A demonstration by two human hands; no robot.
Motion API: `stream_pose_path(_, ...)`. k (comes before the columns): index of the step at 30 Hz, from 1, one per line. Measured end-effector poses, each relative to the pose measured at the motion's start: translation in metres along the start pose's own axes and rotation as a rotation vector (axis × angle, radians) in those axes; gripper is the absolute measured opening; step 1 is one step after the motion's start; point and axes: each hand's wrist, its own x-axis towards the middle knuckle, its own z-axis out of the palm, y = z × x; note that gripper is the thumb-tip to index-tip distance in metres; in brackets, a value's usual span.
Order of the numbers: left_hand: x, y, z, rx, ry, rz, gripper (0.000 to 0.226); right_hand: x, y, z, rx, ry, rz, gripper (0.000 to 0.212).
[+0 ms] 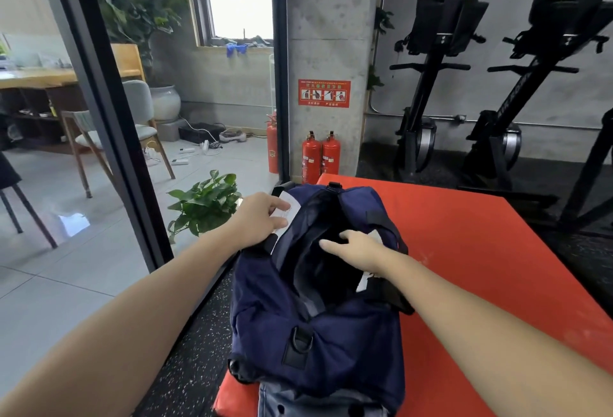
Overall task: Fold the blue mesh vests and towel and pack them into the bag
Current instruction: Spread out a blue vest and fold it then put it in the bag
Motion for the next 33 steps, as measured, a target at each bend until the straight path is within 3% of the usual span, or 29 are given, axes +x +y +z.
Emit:
stream_pose_path(2,-0.002,-0.009,-0.002,0.037,0.026,-0.007,0.033,0.009,0.025,-0.007,0.057,0.046,0.129,0.097)
stream_pose_path(3,-0.002,-0.014,-0.004,0.055,0.037,-0.013,0.032,0.014,0.036,-0.009,0.089,0.101,0.166,0.099)
stream_pose_path(7,-0.002,-0.024,0.002,0.108,0.031,-0.05,0.034,0.02,0.05,-0.005,0.148,0.19,0.134,0.081)
stream_pose_path(10,-0.001,-0.02,0.018,0.161,0.043,-0.06,0.045,0.023,0.041,0.002,0.151,0.158,0.092,0.091)
stream_pose_path(13,0.002,-0.006,0.04,0.204,0.088,0.082,0.044,0.031,0.04,0.005,0.138,0.147,0.093,0.094)
stream_pose_path(16,0.017,0.006,0.073,0.15,-0.042,0.09,0.04,0.038,0.044,0.006,0.125,0.144,0.09,0.092)
stream_pose_path(21,0.038,-0.01,0.098,0.354,-0.248,-0.046,0.041,0.045,0.056,0.004,0.153,0.172,0.092,0.092)
stream_pose_path(33,0.043,-0.033,0.084,0.409,-0.222,0.044,0.059,0.032,0.06,0.017,0.147,0.156,-0.018,0.083)
